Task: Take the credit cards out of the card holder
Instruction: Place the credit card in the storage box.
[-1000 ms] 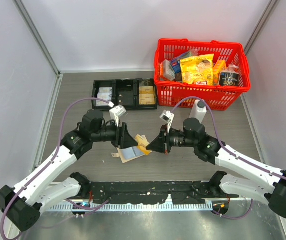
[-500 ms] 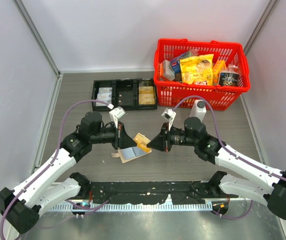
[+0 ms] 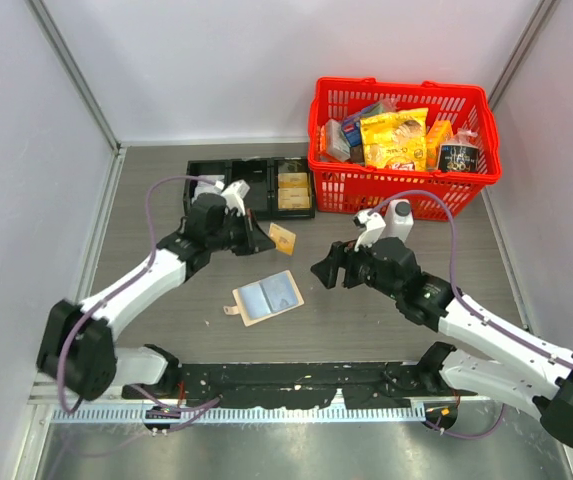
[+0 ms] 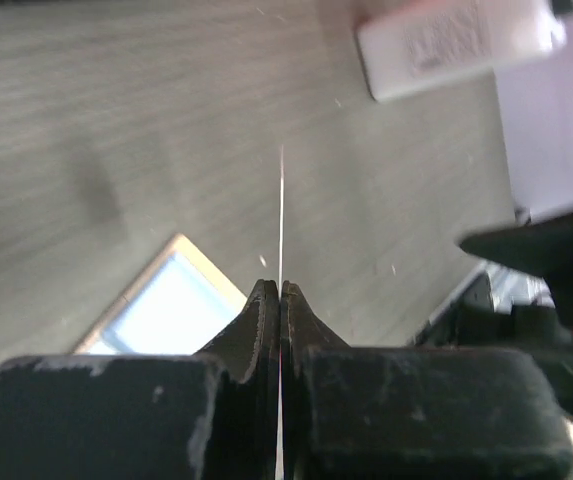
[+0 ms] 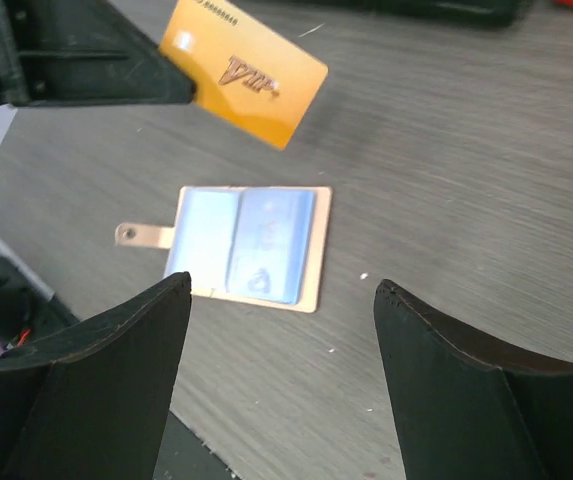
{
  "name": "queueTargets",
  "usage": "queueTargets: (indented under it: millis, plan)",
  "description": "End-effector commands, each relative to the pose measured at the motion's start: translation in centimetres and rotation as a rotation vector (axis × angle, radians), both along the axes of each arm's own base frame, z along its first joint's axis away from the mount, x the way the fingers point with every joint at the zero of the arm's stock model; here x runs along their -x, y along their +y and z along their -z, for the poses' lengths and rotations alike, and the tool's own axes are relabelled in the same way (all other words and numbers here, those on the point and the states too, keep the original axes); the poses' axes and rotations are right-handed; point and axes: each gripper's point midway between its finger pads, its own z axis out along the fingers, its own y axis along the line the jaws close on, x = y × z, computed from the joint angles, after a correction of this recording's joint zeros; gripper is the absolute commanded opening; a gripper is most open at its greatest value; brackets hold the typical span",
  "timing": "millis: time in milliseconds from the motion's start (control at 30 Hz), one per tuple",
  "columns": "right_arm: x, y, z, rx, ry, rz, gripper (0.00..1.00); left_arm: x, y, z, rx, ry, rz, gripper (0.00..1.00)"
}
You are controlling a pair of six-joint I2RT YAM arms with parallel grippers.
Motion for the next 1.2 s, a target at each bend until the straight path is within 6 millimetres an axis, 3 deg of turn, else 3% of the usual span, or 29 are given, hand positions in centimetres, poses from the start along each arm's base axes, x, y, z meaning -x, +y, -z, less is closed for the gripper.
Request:
queueTargets:
  millis: [0,100,267,500,600,767,1000,1167]
  plan:
    - [-1.9,-2.9,-1.0,0.031,-0.078,0.169,0.78,-7.8,-1.3,-3.2,0.131,-0.093,-0.15,0.0]
    - [-2.0,-3.5,-0.8,0.041,-0.091,0.194,0.78,-11.7,-2.3,-3.0,0.142,-0.108,-0.209,0.0]
    - [-2.0,-4.0,-0.9,0.05,-0.106,0.205,0.78,-17.5,-3.8,-0.2,0.121,-0.055,-0.259,0.0]
    - [-2.2,-4.4,-1.0,0.062,-0.126,0.22,0.78,-22.1,-5.6,4.2,0.076,0.024,-0.268,0.0]
    - [-2.2,-4.5,-1.2,0.061,-0.133,0.223,0.79,-22.5,-5.7,5.6,0.053,0.053,-0.267,0.08]
    - [-2.7,-5.0,-1.1,0.081,-0.13,0.259,0.79,-22.3,-4.2,5.3,-0.029,0.029,-0.292,0.34]
    - [-2.7,-4.7,-0.8,0.103,-0.104,0.249,0.79,-20.8,-1.4,1.2,-0.131,-0.045,-0.335,0.45]
    - [-2.6,-4.7,-0.4,0.109,-0.083,0.255,0.78,-18.0,1.1,-1.6,-0.184,-0.05,-0.398,0.47]
